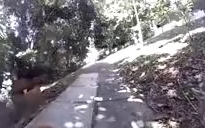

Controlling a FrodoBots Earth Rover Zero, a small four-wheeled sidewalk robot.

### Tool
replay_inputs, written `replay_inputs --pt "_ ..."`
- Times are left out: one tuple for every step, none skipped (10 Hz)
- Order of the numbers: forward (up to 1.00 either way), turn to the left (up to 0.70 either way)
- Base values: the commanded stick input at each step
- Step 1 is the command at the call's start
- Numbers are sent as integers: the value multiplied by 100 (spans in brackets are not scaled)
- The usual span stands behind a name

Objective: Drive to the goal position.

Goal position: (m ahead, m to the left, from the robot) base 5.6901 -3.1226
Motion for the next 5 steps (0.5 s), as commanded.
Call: replay_inputs --pt "50 0" --pt "50 0" --pt "50 0" --pt "50 0" --pt "50 0"
